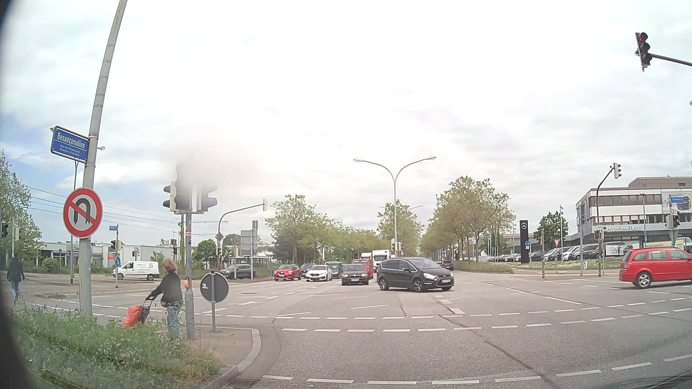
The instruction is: Follow the waypoints while adhering to traffic rules and regulations
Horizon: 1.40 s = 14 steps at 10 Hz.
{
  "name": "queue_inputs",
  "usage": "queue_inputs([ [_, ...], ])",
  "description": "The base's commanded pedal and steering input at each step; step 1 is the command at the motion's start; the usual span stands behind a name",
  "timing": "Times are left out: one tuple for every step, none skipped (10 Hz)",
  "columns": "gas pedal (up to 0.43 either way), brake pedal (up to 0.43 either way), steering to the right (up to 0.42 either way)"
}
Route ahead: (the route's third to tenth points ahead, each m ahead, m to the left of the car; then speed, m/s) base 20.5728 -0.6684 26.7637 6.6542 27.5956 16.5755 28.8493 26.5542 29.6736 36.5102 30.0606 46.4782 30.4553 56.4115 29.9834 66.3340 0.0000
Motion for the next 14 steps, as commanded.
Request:
queue_inputs([
  [0.0, 0.268, 0.001],
  [0.0, 0.268, 0.001],
  [0.0, 0.268, 0.001],
  [0.0, 0.268, 0.001],
  [0.0, 0.268, 0.001],
  [0.0, 0.268, 0.001],
  [0.0, 0.268, 0.001],
  [0.0, 0.268, 0.001],
  [0.0, 0.268, 0.001],
  [0.0, 0.268, 0.001],
  [0.0, 0.268, 0.001],
  [0.0, 0.268, 0.001],
  [0.0, 0.268, 0.001],
  [0.0, 0.268, 0.001],
])
